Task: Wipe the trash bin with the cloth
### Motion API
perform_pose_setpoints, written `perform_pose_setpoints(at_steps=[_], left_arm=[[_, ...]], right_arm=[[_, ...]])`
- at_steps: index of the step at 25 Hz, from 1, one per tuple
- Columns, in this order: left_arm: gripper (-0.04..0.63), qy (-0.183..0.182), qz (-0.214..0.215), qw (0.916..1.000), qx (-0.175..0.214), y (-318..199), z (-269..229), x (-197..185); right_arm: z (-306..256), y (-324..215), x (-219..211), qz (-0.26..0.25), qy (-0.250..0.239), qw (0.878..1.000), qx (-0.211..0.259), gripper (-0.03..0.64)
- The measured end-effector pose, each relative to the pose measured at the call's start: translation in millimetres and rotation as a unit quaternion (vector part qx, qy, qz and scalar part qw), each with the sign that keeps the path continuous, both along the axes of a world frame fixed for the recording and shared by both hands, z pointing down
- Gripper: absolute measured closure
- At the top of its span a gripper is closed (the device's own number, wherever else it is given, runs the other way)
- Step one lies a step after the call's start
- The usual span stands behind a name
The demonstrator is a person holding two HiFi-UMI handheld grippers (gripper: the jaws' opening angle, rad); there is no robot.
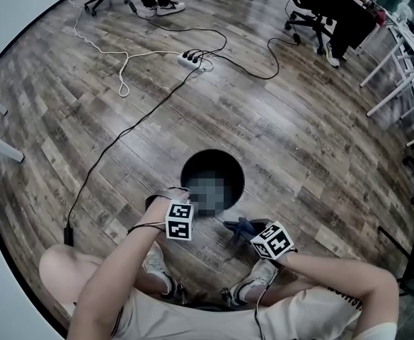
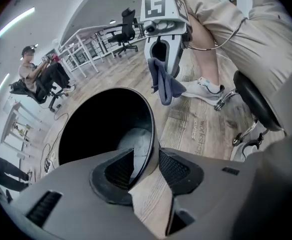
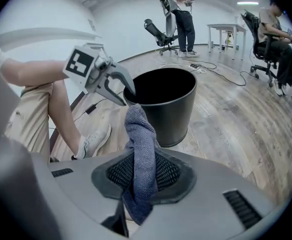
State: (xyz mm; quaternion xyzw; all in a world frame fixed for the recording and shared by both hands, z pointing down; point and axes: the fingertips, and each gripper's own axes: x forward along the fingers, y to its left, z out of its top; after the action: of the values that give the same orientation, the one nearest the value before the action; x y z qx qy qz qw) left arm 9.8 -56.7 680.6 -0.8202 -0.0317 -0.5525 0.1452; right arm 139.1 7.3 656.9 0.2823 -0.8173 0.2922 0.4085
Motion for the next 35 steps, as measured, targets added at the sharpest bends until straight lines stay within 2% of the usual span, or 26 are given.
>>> perform_pose_setpoints(at_steps=[3,10,16,19,30,35], left_arm=[[0.445,0.006,-0.004,1.0000,0.005,-2,1,0],[0.472,-0.020,-0.011,0.9996,0.016,1,3,4],[0.488,-0.018,-0.015,0.9997,0.005,14,2,16],[0.495,-0.021,-0.014,0.9997,0.006,18,2,19],[0.497,-0.018,-0.024,0.9995,-0.003,17,2,18],[0.497,-0.016,-0.029,0.9994,-0.006,19,2,19]], right_arm=[[-15,-5,-8,0.013,-0.011,1.000,0.009,0.532],[-17,-17,-25,0.020,-0.029,0.999,0.009,0.532],[-4,-34,-31,0.012,-0.013,1.000,0.017,0.532],[4,-40,-34,0.024,-0.008,1.000,0.015,0.532],[76,-47,-33,0.062,0.014,0.997,0.046,0.532],[118,-47,-29,0.061,0.038,0.996,0.054,0.532]])
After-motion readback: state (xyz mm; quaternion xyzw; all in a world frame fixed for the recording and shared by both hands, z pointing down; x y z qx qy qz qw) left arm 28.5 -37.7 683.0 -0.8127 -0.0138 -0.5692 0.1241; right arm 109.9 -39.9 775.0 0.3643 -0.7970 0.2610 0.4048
